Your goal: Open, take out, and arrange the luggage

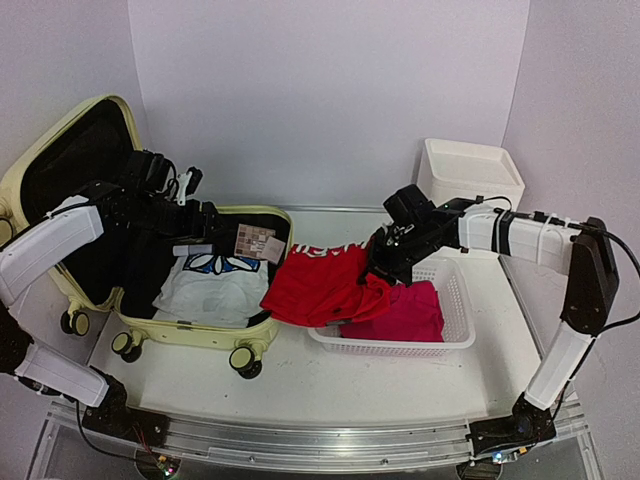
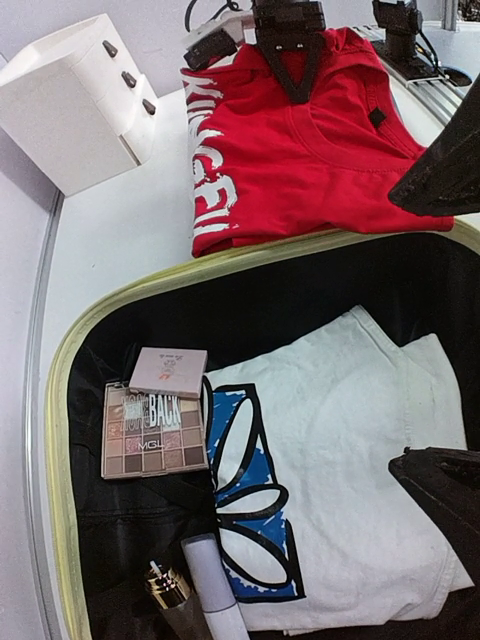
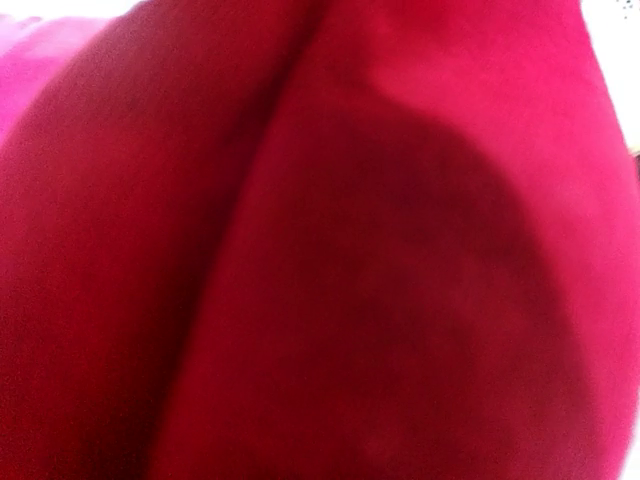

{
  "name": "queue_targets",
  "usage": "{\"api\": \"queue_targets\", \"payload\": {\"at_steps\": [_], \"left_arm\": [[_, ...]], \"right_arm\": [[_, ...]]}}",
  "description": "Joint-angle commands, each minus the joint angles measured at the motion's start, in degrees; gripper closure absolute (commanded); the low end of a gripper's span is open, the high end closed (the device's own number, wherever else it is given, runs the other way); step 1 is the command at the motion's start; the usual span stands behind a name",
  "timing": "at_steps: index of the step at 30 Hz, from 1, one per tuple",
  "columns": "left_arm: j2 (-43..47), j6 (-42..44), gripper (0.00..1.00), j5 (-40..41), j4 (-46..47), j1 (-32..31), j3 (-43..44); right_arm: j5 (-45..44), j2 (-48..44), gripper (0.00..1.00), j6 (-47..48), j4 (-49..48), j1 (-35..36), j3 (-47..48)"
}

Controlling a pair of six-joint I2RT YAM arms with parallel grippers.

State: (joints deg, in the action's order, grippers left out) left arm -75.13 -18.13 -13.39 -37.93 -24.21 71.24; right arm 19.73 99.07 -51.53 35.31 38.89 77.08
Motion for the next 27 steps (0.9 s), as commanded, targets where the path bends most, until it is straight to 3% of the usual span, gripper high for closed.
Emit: {"api": "queue_targets", "payload": {"at_steps": [1, 10, 27], "left_arm": [[1.23, -0.72, 0.2, -0.72, 1.81, -0.08, 2.78], [0.44, -1.41, 0.2, -1.62, 1.81, -0.08, 3.24], [1.85, -2.0, 0.19, -2.61, 1.81, -0.14, 3.29]], "right_arm": [[-0.31, -4.82, 1.0, 2.21, -0.05, -1.01, -1.46], [-0.66, -8.2, 1.0, 6.06, 1.19, -3.79, -6.08], [0.27, -5.22, 1.0, 11.63, 0.51, -7.22, -8.72]]}}
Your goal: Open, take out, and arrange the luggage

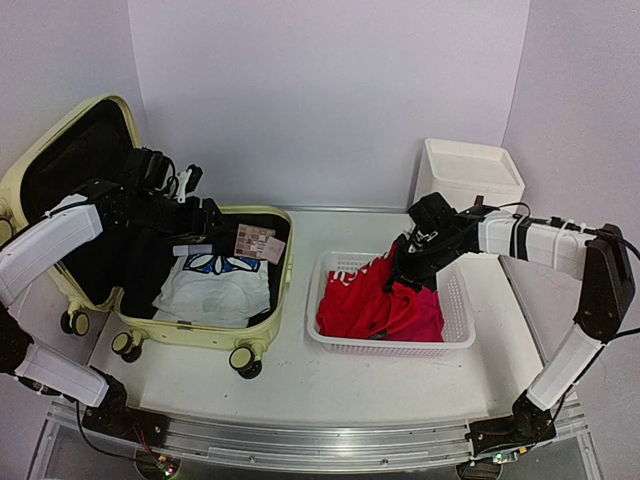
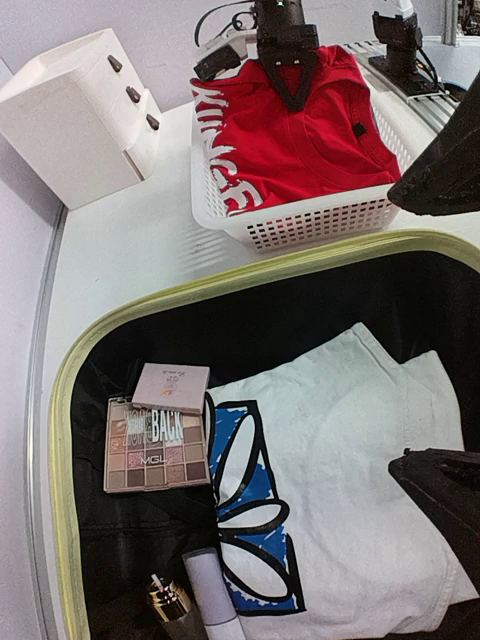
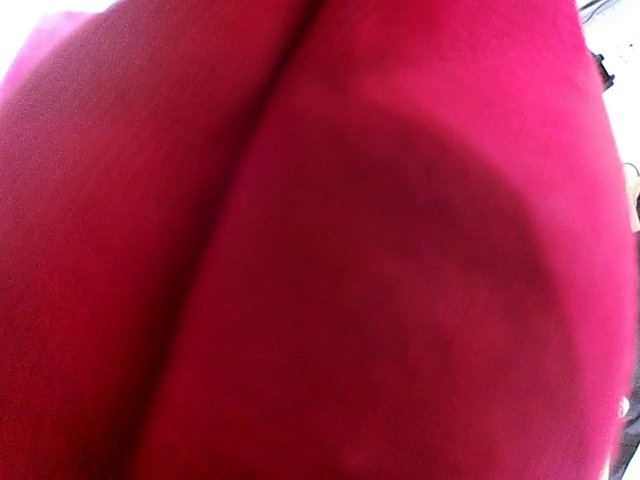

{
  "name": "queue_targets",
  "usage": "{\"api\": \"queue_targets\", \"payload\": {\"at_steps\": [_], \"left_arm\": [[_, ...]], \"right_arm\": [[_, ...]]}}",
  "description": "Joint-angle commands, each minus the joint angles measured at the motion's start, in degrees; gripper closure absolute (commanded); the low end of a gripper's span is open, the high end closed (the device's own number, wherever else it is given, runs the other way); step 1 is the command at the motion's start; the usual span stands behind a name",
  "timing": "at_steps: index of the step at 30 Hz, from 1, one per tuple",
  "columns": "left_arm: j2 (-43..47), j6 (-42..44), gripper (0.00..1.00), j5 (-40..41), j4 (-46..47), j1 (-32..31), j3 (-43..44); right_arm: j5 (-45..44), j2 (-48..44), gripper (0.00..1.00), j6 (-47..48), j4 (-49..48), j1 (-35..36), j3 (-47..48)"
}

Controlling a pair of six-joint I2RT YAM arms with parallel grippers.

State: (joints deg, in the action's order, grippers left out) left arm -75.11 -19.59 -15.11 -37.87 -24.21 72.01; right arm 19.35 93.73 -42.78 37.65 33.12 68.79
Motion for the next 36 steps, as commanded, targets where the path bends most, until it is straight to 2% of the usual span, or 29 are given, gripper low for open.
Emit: {"api": "queue_targets", "payload": {"at_steps": [1, 10, 22, 23, 25, 28, 29, 30, 31, 33, 36], "left_arm": [[1.88, -0.53, 0.19, -0.96, 1.74, -0.15, 2.56], [2.34, -0.53, 0.19, -1.14, 1.74, -0.14, 2.3], [1.91, -0.4, 0.19, -1.23, 1.74, -0.1, 2.13], [1.9, -0.44, 0.19, -1.26, 1.73, -0.13, 2.09], [1.75, -0.44, 0.19, -1.53, 1.69, -0.1, 2.24], [2.31, -0.27, 0.19, -1.56, 1.58, -0.11, 2.22], [2.6, -0.27, 0.19, -1.27, 1.5, -0.14, 2.06], [3.01, -0.22, 0.18, -1.05, 1.48, -0.09, 1.86], [3.09, -0.19, 0.18, -0.88, 1.48, -0.09, 1.74], [2.85, -0.26, 0.18, -1.05, 1.48, -0.09, 1.88], [1.91, -0.36, 0.18, -1.48, 1.48, -0.16, 2.17]], "right_arm": [[0.72, 0.46, 1.0, 3.67, -1.99, -1.93, -1.0], [-1.83, 4.1, 1.0, 10.65, -1.07, -4.09, -2.34], [-10.44, 4.81, 0.99, 15.41, 7.53, -4.12, 0.77], [-11.91, 5.06, 0.95, 16.19, 9.04, -4.18, 1.49], [-16.75, 5.54, 0.75, 18.27, 14.03, -4.13, 4.01], [-30.48, 4.58, 0.47, 20.31, 30.83, -4.01, 10.28], [-32.38, 2.95, 0.38, 20.87, 33.74, -3.88, 10.84], [-31.8, 0.88, 0.33, 21.49, 34.7, -3.79, 10.51], [-29.49, -1.83, 0.29, 21.92, 34.61, -3.77, 9.63], [-26.91, -6.42, 0.26, 21.65, 33.86, -3.71, 8.19], [-31.64, -9.25, 0.27, 21.19, 34.57, -3.71, 6.82]]}}
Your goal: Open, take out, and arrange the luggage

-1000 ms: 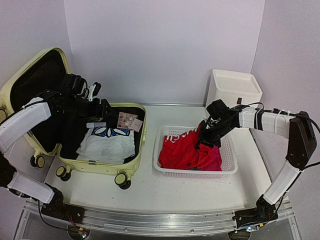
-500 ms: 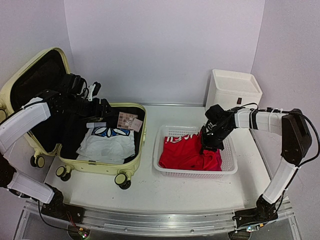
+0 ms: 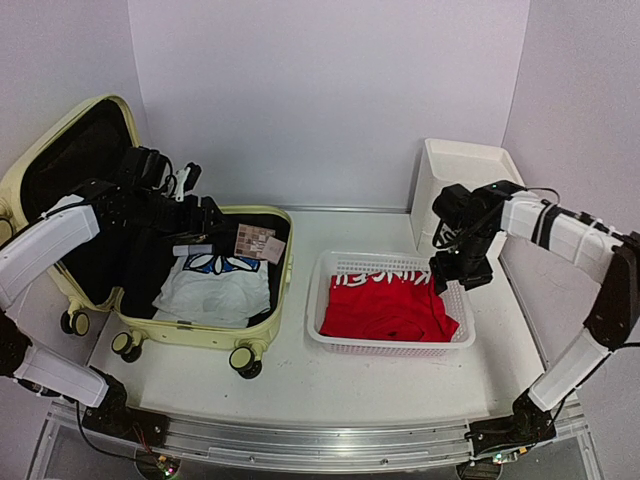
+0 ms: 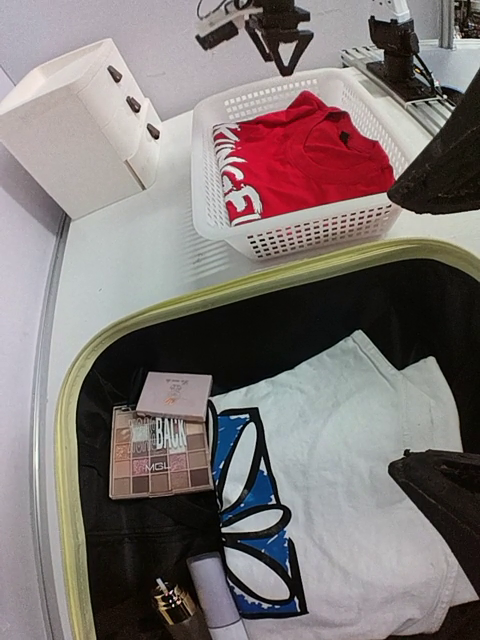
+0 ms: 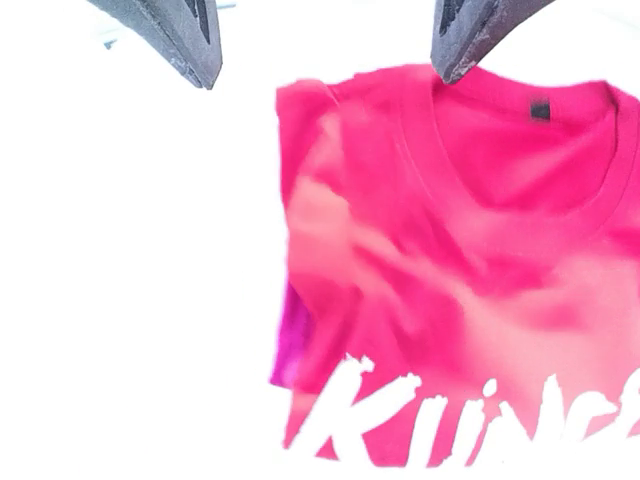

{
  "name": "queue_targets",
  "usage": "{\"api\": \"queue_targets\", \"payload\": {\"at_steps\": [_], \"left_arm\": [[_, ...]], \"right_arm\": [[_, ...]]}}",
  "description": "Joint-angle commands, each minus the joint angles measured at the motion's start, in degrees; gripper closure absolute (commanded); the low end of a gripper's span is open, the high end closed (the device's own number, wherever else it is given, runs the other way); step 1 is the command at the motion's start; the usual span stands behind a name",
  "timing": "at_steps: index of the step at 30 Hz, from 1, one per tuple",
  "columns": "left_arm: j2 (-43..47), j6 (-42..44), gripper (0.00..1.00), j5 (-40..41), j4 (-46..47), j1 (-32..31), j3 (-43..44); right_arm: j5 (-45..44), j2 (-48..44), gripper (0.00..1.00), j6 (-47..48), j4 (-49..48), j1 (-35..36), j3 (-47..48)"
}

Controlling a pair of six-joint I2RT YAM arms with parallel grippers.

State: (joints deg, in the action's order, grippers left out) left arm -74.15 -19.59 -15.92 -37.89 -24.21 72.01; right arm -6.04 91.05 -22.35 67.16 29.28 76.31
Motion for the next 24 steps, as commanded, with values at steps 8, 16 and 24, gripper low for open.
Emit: {"api": "queue_targets", "payload": {"at_steps": [8, 16, 24], "left_arm": [[-0.1, -0.48, 0.18, -1.7, 1.18, -0.14, 1.92], [-6.53, -0.43, 0.15, -8.73, -1.5, -1.01, 1.52], [-19.89, -1.95, 0.15, 9.22, -6.5, -8.71, 8.1]], "right_arm": [[11.27, -3.2, 0.4, -0.53, -9.92, 0.14, -5.6], [13.57, 1.02, 0.45, -1.31, -12.77, 0.11, -5.45], [11.02, -6.85, 0.23, -0.74, -12.22, 0.11, -7.67]]}}
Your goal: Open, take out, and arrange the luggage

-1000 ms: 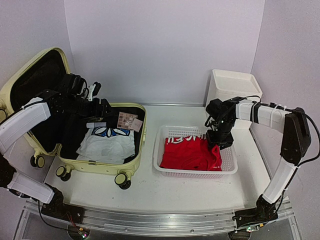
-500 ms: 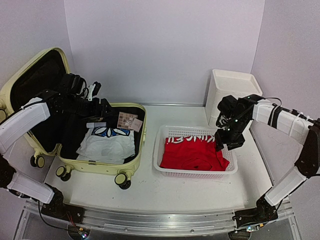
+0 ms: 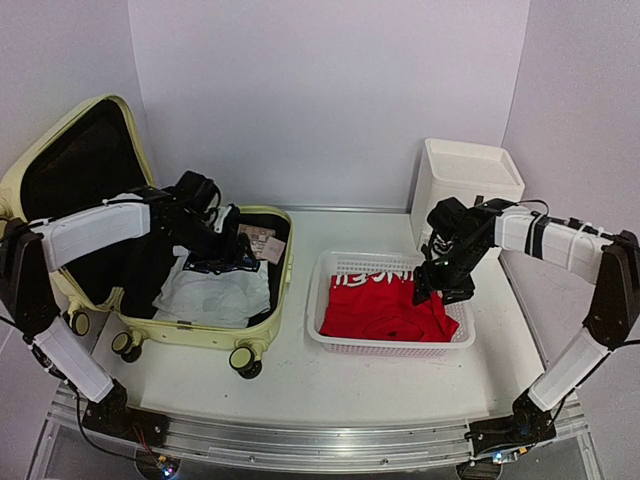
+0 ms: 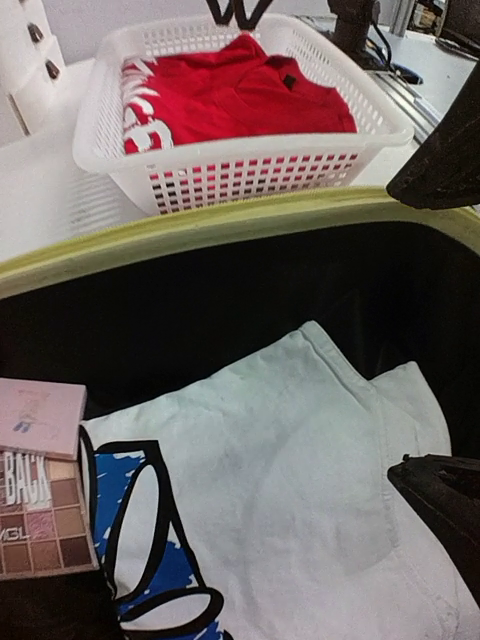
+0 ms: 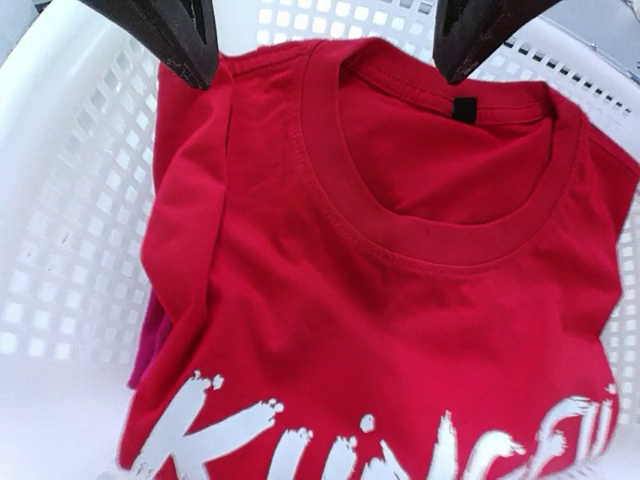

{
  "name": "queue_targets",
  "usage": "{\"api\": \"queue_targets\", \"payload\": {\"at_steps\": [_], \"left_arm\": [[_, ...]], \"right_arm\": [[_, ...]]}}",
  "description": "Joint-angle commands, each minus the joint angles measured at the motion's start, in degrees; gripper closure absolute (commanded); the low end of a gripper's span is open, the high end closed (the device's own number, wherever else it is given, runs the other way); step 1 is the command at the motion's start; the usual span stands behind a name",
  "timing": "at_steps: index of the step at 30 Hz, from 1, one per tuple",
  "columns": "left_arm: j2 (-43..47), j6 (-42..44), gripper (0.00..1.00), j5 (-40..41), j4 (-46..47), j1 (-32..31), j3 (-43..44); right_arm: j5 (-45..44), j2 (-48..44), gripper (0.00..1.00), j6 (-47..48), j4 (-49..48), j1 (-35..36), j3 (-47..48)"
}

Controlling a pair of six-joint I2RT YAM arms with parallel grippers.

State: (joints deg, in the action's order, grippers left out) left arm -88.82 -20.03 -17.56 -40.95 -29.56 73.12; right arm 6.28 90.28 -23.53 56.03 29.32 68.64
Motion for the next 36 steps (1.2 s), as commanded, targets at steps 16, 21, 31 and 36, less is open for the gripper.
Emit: {"api": "queue_targets", "payload": {"at_steps": [16, 21, 31, 36], "left_arm": [[-28.51, -4.51, 0.17, 30.05, -9.72, -6.69, 22.64], [-31.62, -4.65, 0.13, 29.91, -9.68, -6.74, 21.91], [-35.59, -4.14, 0.13, 33.45, -9.68, -7.31, 20.0], [-35.83, -3.96, 0.29, 35.36, -9.63, -7.18, 18.27]], "right_arm": [[-2.23, -7.84, 0.22, 2.8, 2.22, 0.09, 2.01], [-0.72, -7.66, 0.22, 2.82, 2.44, 0.08, 4.04], [2.37, -7.48, 0.22, 1.35, 2.42, 0.05, 6.02], [2.6, -7.42, 0.24, -0.18, 2.05, 0.32, 6.35]]}}
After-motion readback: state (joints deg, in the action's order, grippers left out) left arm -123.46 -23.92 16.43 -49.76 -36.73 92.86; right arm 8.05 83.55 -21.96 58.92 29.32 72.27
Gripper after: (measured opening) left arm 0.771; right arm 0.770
